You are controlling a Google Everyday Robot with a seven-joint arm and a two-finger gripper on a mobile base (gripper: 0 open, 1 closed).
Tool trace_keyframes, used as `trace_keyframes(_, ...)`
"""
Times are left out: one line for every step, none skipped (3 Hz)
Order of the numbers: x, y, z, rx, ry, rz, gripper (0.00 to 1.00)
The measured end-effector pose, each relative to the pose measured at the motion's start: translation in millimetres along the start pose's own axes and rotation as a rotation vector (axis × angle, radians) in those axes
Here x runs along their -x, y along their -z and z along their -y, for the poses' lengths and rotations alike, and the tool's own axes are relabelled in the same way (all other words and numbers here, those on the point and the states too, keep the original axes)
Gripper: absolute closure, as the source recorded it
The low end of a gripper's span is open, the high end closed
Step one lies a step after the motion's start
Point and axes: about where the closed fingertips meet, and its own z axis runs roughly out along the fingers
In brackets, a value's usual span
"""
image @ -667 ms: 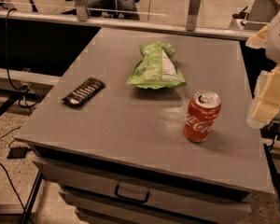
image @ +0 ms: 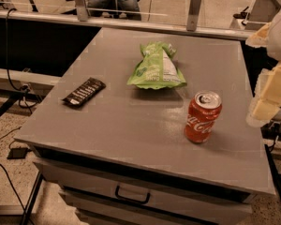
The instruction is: Pick coke can
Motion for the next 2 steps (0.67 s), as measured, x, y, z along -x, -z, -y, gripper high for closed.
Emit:
trace_keyframes(15.6,-3.6,0.0,0.028,0.029,0.081,0.0)
trace_keyframes(35.5,-16.5,-10.1,0.107,0.045,0.171,0.0)
